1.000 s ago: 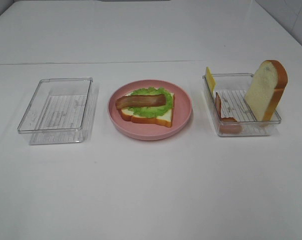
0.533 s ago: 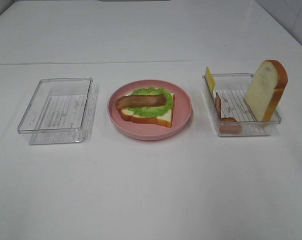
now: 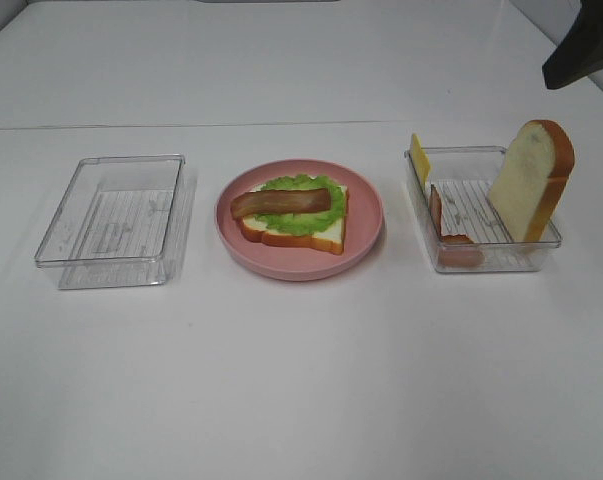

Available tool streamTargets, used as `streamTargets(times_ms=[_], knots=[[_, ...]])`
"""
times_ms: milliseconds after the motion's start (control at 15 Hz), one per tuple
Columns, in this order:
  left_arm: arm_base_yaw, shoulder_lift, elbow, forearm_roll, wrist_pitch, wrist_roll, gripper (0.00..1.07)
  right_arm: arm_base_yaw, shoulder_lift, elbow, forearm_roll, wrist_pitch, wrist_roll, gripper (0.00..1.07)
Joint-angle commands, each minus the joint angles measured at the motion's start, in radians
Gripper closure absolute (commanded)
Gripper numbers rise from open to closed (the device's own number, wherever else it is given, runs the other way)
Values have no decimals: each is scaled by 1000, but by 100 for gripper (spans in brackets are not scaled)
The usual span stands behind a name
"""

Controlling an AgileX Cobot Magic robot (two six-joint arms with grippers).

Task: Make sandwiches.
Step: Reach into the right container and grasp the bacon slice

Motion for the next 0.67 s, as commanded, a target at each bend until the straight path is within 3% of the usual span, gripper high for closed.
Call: streamTargets(times_ms=[67, 333, 667], knots=[[4, -14, 3, -3, -12, 0, 25, 31, 117, -121, -13, 96, -21, 31], [4, -14, 3, -3, -12, 0, 25, 200, 336, -265, -125, 109, 93, 31], [4, -14, 3, -3, -12, 0, 25, 229, 520, -359, -131, 176, 194, 31]])
